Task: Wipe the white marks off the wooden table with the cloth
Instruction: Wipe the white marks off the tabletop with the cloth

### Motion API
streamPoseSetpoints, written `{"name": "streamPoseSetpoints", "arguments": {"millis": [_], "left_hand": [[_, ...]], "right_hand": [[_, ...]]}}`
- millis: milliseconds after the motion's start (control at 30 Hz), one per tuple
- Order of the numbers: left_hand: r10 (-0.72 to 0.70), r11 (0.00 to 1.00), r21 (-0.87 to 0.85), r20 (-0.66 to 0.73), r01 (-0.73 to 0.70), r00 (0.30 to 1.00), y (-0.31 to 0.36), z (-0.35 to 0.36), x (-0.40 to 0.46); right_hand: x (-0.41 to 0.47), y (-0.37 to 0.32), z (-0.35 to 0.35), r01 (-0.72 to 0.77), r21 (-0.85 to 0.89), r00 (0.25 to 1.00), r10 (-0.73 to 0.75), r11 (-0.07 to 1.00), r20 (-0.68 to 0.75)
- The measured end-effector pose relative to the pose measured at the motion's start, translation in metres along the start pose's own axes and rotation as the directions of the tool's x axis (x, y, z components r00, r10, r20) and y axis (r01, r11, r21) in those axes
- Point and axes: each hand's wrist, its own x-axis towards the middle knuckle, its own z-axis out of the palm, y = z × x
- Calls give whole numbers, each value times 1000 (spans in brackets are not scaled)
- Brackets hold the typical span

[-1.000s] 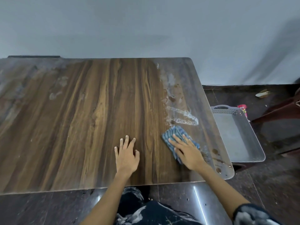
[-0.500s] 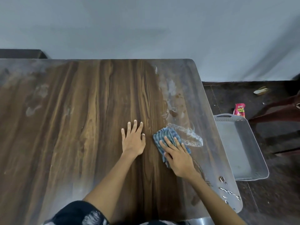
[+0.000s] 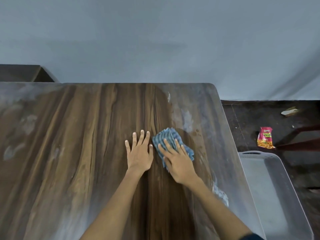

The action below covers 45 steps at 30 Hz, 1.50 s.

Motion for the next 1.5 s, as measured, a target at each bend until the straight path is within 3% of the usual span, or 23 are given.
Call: {"name": "streamPoseSetpoints", "arguments": {"millis": [133,333,467,600,733,867,1000,1067,1200,1300,1400,1500], "left_hand": [[4,1000,-12,-30,-4,1000,5,-8,49],[33,999,-38,-80,-36,996,18,-12,109],[-8,997,-71,-206,-6,979,21,-5,116],[22,998,-41,-305,-36,952,20,4,112],[14,998,-55,-332,-34,943,18,10,115],[-3,1000,-29,-344,-7,939,20,12,113],[-1,1000,21,-301,8,954,22,13,115],[-3,999,31,-295,12,955,22,12,115],[-14,1000,16,-300,19,954,23,11,114],[-23,999,-46,-308,10,951,22,10,113],[-34,996,-90,-331,5,943,22,10,110],[-47,992,-122,-354,4,934,23,11,110]], "right_hand": [[0,30,-6,52,-22,999,-52,998,-3],[112,60,-39,-196,13,969,196,981,-148],[193,52,-51,-244,25,960,245,970,-139],[212,32,-47,-99,12,986,100,995,-131],[166,38,-36,84,-31,989,-87,996,-122],[151,68,-44,-52,-53,984,42,997,-173],[209,82,-64,-261,-19,939,249,965,-238],[243,75,-71,-296,-22,928,282,955,-242],[274,27,-63,-64,-109,980,41,992,-196],[253,6,-50,112,0,988,-112,994,-105],[222,25,-49,123,27,987,-119,992,-106],[197,57,-56,26,3,987,-26,1000,-157]]}}
